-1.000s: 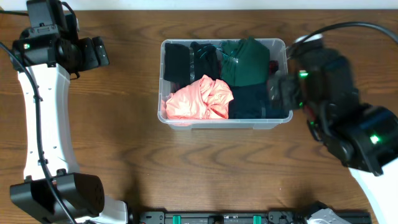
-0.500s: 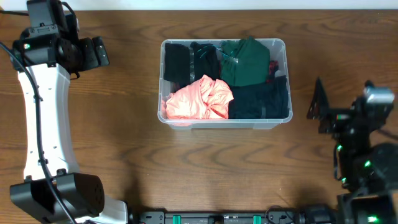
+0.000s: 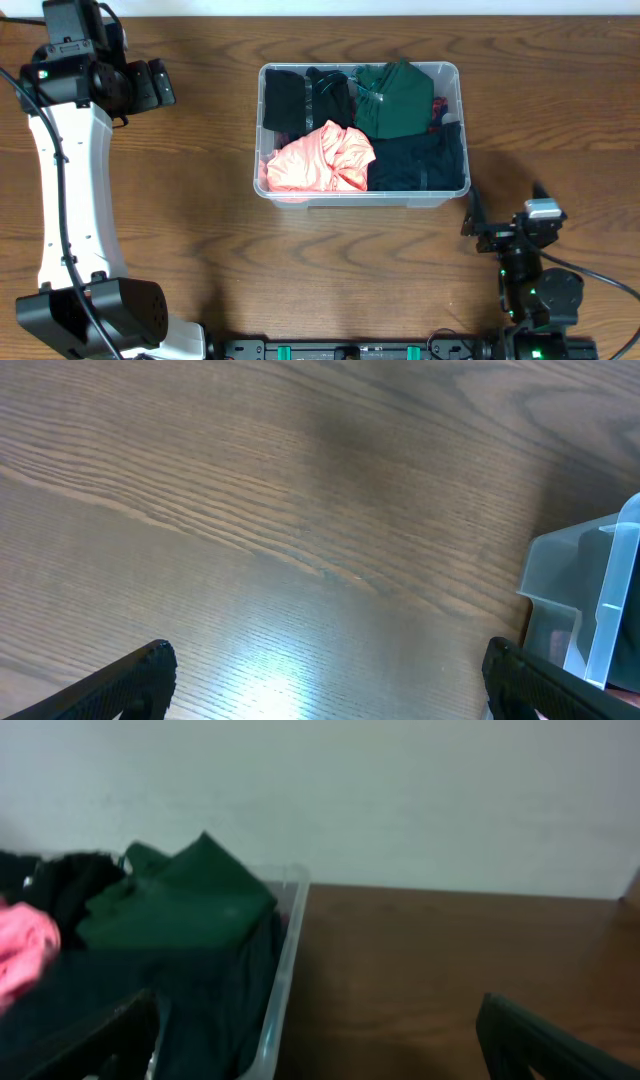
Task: Pack container
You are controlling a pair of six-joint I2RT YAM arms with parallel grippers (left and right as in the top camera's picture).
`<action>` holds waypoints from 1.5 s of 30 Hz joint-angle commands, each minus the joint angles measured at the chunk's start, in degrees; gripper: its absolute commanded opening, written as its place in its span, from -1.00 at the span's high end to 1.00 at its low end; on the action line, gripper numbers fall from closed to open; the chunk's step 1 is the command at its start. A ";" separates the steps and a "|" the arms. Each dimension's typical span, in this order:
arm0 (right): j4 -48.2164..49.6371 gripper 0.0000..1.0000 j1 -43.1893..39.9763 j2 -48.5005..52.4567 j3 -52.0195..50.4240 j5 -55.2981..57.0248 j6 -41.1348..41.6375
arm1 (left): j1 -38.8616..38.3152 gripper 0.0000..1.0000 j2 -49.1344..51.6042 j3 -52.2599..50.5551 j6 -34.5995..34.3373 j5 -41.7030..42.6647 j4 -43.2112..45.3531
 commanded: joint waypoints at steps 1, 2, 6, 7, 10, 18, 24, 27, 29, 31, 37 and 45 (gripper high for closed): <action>0.39 -0.99 -1.27 -3.04 -2.91 -1.07 -0.61 | 0.17 -0.96 -0.26 0.70 -0.11 -0.11 -0.15; 0.37 -0.99 -1.42 -3.89 -3.74 -1.09 -0.59 | 0.17 -0.96 -0.26 0.70 -0.11 -0.11 -0.15; 0.22 -0.99 -1.53 -6.69 -6.05 -1.09 -0.61 | 0.17 -0.96 -0.26 0.70 -0.11 -0.11 -0.15; -0.87 -0.98 -1.53 -7.41 -6.12 -0.90 -0.63 | 0.17 -0.96 -0.26 0.70 -0.11 -0.11 -0.15; -4.46 -0.99 -1.55 -9.27 -6.12 -0.63 -0.66 | 0.17 -0.96 -0.26 0.70 -0.11 -0.11 -0.15; -6.99 -0.98 -1.53 -11.45 -6.12 1.49 -1.31 | 0.17 -0.96 -0.26 0.70 -0.11 -0.11 -0.13; -6.93 -0.98 -1.53 -11.15 -6.12 1.86 -1.27 | 0.17 -0.96 -0.26 0.70 -0.11 -0.11 -0.13; -6.93 -0.98 -1.53 -11.06 -6.12 1.86 -1.27 | 0.17 -0.96 -0.26 0.70 -0.11 -0.11 -0.15; -6.93 -0.99 -1.53 -11.04 -6.12 1.86 -1.27 | 0.17 -0.96 -0.26 0.70 -0.11 -0.11 -0.15; -6.93 -0.99 -1.53 -11.04 -6.12 1.86 -1.27 | 0.17 -0.96 -0.26 0.70 -0.11 -0.11 -0.15; -6.93 -0.98 -1.53 -11.04 -6.12 1.86 -1.27 | 0.17 -0.96 -0.26 0.70 -0.11 -0.11 -0.15; -6.93 -0.98 -1.53 -10.99 -6.12 1.86 -1.27 | 0.17 -0.96 -0.26 0.70 -0.11 -0.11 -0.15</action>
